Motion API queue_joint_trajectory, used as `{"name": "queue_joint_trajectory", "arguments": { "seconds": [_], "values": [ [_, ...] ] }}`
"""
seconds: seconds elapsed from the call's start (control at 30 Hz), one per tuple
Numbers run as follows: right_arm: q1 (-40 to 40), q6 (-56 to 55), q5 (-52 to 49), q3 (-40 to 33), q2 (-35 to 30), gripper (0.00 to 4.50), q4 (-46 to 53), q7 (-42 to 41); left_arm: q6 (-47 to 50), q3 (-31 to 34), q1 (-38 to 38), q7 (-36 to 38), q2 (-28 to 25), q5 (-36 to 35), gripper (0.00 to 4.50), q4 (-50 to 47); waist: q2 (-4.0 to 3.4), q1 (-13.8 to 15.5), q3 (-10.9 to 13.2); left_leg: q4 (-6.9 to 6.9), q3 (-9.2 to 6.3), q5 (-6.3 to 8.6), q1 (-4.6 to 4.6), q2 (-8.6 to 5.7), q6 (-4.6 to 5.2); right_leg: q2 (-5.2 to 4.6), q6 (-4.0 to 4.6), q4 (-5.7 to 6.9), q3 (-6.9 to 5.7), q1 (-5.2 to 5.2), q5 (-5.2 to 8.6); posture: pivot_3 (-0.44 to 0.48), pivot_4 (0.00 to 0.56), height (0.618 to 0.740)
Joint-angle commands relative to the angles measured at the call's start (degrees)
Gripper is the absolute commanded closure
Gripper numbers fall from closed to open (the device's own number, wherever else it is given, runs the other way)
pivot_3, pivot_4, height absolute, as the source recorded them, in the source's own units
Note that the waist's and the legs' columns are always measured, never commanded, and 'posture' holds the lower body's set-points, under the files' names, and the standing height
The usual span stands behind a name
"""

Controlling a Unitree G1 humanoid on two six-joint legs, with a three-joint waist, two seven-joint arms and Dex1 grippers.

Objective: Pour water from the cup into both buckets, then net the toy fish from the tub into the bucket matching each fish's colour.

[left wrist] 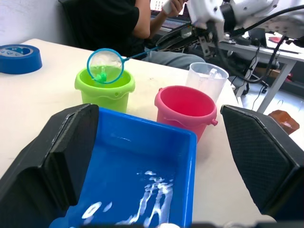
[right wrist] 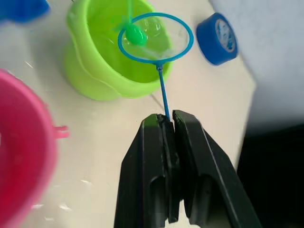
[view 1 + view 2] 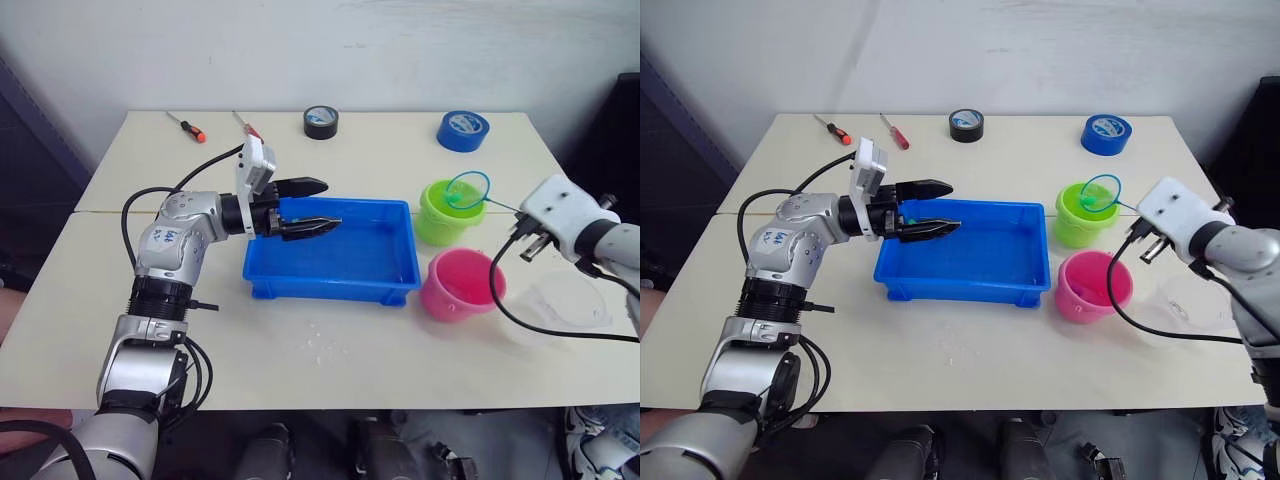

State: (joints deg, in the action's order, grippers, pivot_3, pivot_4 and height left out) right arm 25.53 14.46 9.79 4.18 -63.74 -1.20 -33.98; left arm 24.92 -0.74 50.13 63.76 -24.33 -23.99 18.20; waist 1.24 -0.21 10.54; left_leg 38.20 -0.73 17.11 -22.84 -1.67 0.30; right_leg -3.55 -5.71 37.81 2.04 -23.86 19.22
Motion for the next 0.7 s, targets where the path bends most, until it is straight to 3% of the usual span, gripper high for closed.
{"name": "queue_joint_trajectory", "arguments": {
  "seconds": [0.03, 0.3, 0.7],
  "values": [
    [2.26, -19.58, 16.21, 5.31, -7.96, 4.5, -5.86, 5.98, -0.43, 1.04, -0.52, -0.72, -1.46, 0.14, 0.05, -2.49, -0.02, 0.04, 0.0, 0.0, 0.03, 0.0, -0.03, 0.0, -0.01, 0.0, 0.0, 0.02, 0.01, -0.05, 0.0, 0.0, 0.15, 0.736],
    [4.74, -36.77, 25.2, 4.94, -11.08, 4.5, -10.98, 13.78, -1.87, 1.2, -0.48, -1.31, -2.53, 0.58, 0.05, -0.9, -0.02, -0.1, 0.0, 0.05, 0.06, -0.04, -0.11, 0.02, -0.07, 0.04, 0.0, 0.04, 0.02, -0.11, 0.0, 0.0, 0.15, 0.736],
    [3.29, -41.71, 28.83, 2.96, -11.96, 4.5, -7.86, 12.56, -5.12, 0.11, 2.7, 0.29, -1.74, 2.45, 0.05, 3.56, -0.02, -0.09, 0.0, 0.08, 0.08, -0.05, -0.11, 0.02, -0.05, 0.05, 0.0, 0.06, 0.02, -0.09, 0.0, 0.0, 0.15, 0.736]
  ]
}}
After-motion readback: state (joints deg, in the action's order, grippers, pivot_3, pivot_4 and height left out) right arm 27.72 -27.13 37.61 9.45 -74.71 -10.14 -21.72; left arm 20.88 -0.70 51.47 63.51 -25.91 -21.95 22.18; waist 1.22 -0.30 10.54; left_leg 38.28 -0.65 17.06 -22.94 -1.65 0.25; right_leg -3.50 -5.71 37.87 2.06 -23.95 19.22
